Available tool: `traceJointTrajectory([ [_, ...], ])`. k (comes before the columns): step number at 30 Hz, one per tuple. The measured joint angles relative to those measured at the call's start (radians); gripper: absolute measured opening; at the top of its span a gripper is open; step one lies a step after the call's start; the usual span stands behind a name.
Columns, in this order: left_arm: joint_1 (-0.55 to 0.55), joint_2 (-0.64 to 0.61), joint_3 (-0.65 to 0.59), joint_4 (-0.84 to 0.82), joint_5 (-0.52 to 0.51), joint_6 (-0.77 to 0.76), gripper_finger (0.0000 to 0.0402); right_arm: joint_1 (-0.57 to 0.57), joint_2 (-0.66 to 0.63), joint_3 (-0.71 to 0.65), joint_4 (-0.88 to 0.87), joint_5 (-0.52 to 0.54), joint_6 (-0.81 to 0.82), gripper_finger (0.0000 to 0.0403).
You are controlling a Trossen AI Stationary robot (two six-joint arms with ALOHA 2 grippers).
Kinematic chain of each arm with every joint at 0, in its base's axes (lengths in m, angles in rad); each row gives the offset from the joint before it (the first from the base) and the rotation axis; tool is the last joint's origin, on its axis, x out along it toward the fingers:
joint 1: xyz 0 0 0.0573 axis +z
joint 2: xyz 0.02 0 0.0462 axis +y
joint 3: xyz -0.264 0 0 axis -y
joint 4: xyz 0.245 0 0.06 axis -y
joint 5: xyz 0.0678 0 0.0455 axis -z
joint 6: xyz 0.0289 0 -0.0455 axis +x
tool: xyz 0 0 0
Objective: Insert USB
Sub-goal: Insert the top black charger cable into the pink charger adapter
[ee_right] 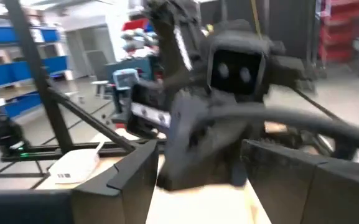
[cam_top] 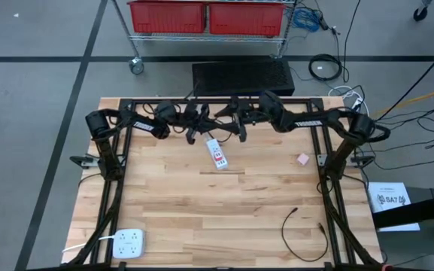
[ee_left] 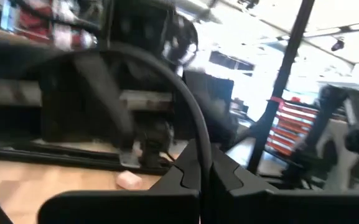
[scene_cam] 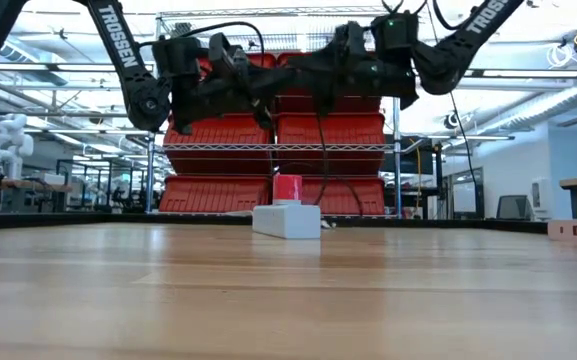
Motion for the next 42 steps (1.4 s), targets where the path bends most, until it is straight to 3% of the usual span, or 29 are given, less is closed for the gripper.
traceJointTrajectory([
  [8,-0.003,0.0,0.0,0.001,0.043,-0.024,0.0002,0.007,-0.005,0.036,0.0,-0.079,-0.035,0.0172],
  [12,-0.004,0.0,0.0,0.006,0.047,-0.025,0.0002,0.028,-0.005,0.036,-0.008,-0.073,-0.076,0.0107],
  [15,-0.007,0.0,0.0,0.007,0.052,-0.025,0.0002,0.038,-0.005,0.036,-0.014,-0.065,-0.112,0.0034],
  [17,-0.012,0.0,0.0,0.007,0.053,-0.026,0.0002,0.041,-0.006,0.036,-0.014,-0.065,-0.128,0.0012],
  [28,-0.012,0.0,0.002,0.001,0.03,-0.02,0.0026,0.013,-0.076,0.036,-0.074,-0.047,-0.129,0.0002],
  [38,-0.009,0.0,0.0,-0.005,-0.001,0.054,0.0034,0.003,-0.184,0.036,-0.33,0.062,-0.24,0.0001],
  [42,0.0,0.0,0.0,-0.005,-0.024,0.062,0.0058,0.002,-0.204,0.036,-0.41,0.104,-0.267,0.0],
])
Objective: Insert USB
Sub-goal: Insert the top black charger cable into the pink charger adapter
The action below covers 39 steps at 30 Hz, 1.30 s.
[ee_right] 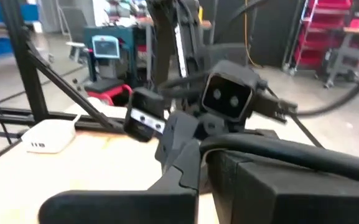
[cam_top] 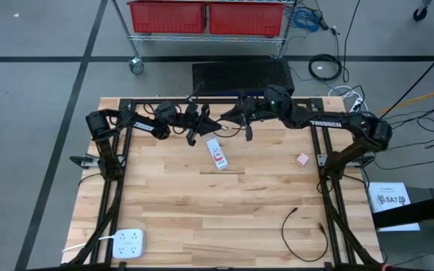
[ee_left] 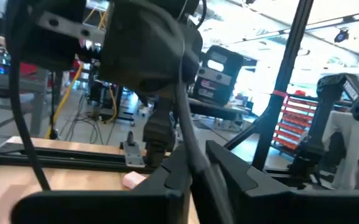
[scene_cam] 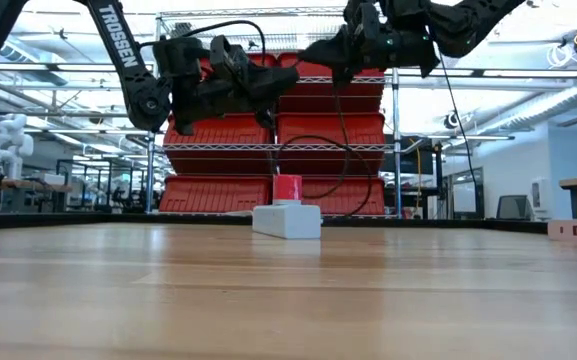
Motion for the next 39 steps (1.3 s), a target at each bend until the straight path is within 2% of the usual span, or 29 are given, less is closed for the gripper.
traceJointTrajectory([
  [6,0.013,0.0,0.0,0.004,-0.034,-0.005,0.0132,-0.009,-0.002,0.0,-0.03,0.015,-0.004,0.0],
  [10,0.018,0.0,0.0,0.002,-0.054,0.002,0.0174,-0.014,-0.002,0.0,-0.088,0.06,-0.021,0.0],
  [14,0.031,0.0,0.0,-0.001,-0.068,0.059,0.019,-0.015,-0.002,0.0,-0.105,0.09,-0.021,0.0],
  [16,0.032,-0.001,0.0,-0.066,-0.111,0.126,0.0191,-0.016,-0.002,0.0,-0.1,0.093,-0.016,0.0],
  [24,-0.049,-0.049,0.039,-0.462,-0.401,0.424,0.0192,-0.016,-0.002,0.0,-0.102,0.191,0.001,0.0],
  [29,-0.13,-0.13,0.091,-0.685,-0.709,0.631,0.0192,-0.015,-0.002,0.0,-0.132,0.254,0.004,0.0],
  [34,-0.193,-0.207,0.1,-0.752,-0.966,0.733,0.0192,-0.014,-0.001,0.0,-0.142,0.318,0.026,0.0],
  [39,-0.235,-0.227,0.1,-0.758,-1.078,0.735,0.0192,0.005,-0.001,0.0,-0.135,0.388,0.081,0.0],
])
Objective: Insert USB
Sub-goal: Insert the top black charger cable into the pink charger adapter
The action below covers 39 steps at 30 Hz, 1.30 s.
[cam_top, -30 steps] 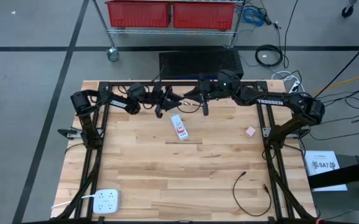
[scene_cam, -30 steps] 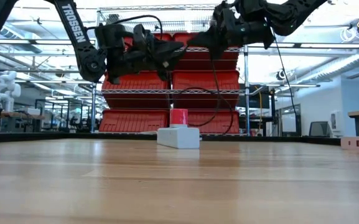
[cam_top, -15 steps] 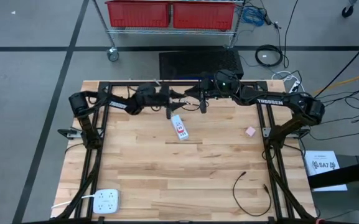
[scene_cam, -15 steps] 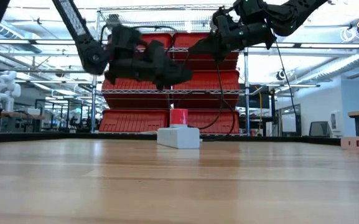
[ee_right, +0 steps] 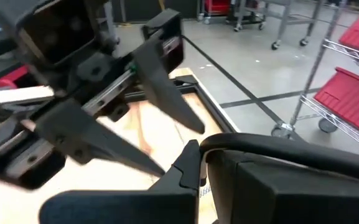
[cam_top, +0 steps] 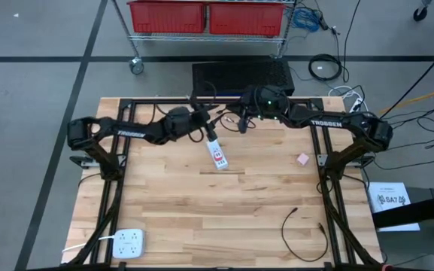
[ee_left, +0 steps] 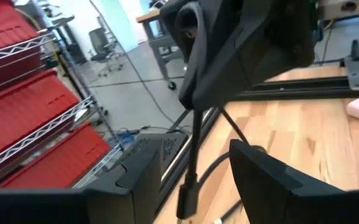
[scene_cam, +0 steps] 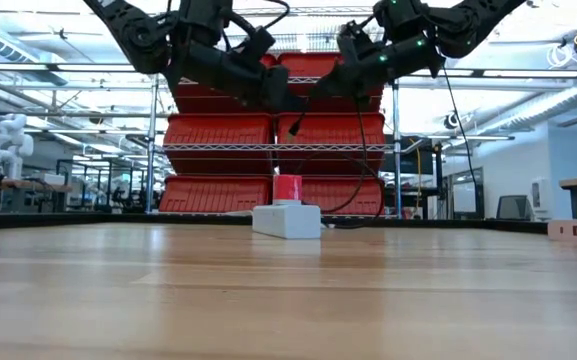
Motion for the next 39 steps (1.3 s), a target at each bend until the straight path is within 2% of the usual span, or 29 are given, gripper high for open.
traceJointTrajectory([
  [4,-0.036,0.0,0.0,0.003,-0.072,0.031,0.0187,0.03,0.0,0.0,0.002,0.051,0.031,0.0],
  [8,-0.079,0.0,0.011,0.002,-0.18,0.099,0.0166,0.055,0.0,0.0,0.037,0.085,0.051,0.0],
  [14,-0.11,0.001,0.016,-0.001,-0.278,0.133,0.0147,0.074,0.0,0.0,0.081,0.087,0.075,0.0],
  [25,-0.118,0.001,0.017,0.008,-0.324,0.098,0.0146,0.088,0.0,0.0,0.118,0.089,0.135,0.0],
  [32,-0.128,0.012,0.018,0.011,-0.393,0.068,0.0146,0.092,0.0,0.0,0.148,0.097,0.168,0.0],
  [39,-0.129,0.027,0.018,0.025,-0.416,-0.007,0.0145,0.094,0.0,0.0,0.16,0.148,0.191,0.0],
])
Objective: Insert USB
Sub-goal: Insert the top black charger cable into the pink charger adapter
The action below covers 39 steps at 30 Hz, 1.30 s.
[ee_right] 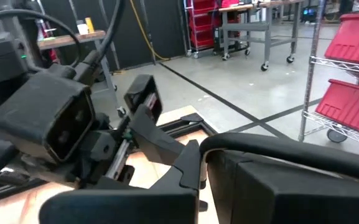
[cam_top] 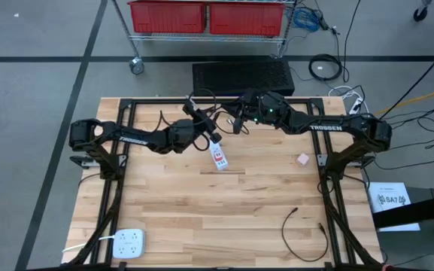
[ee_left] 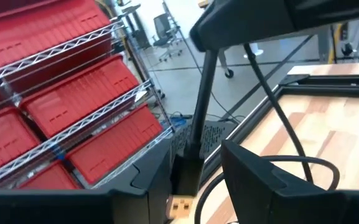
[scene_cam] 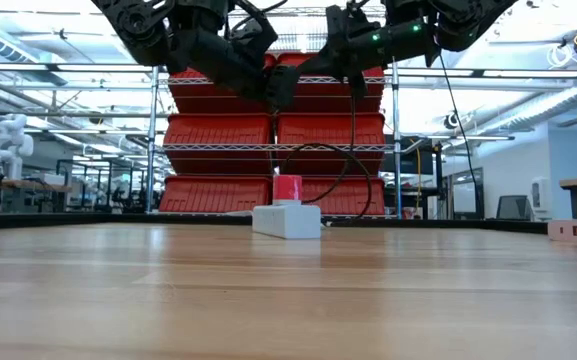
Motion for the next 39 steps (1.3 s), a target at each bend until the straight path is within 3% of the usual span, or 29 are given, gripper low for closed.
traceJointTrajectory([
  [12,0.0,0.008,0.031,0.002,0.001,0.007,0.0092,0.006,0.0,0.0,0.0,0.027,0.041,0.0],
  [15,0.0,0.008,0.032,0.004,0.06,0.023,0.0089,0.011,0.0,0.0,-0.001,0.047,0.045,0.0],
  [24,0.002,0.008,0.032,0.004,0.054,-0.003,0.0086,0.013,0.006,-0.001,-0.001,0.076,0.078,0.0],
  [31,0.003,0.008,0.032,0.004,0.055,-0.006,0.0011,0.022,0.006,-0.001,-0.002,0.149,0.103,0.0],
  [39,0.016,0.008,0.032,-0.022,0.087,-0.029,0.0004,0.034,0.006,-0.001,-0.001,0.18,0.102,0.0],
])
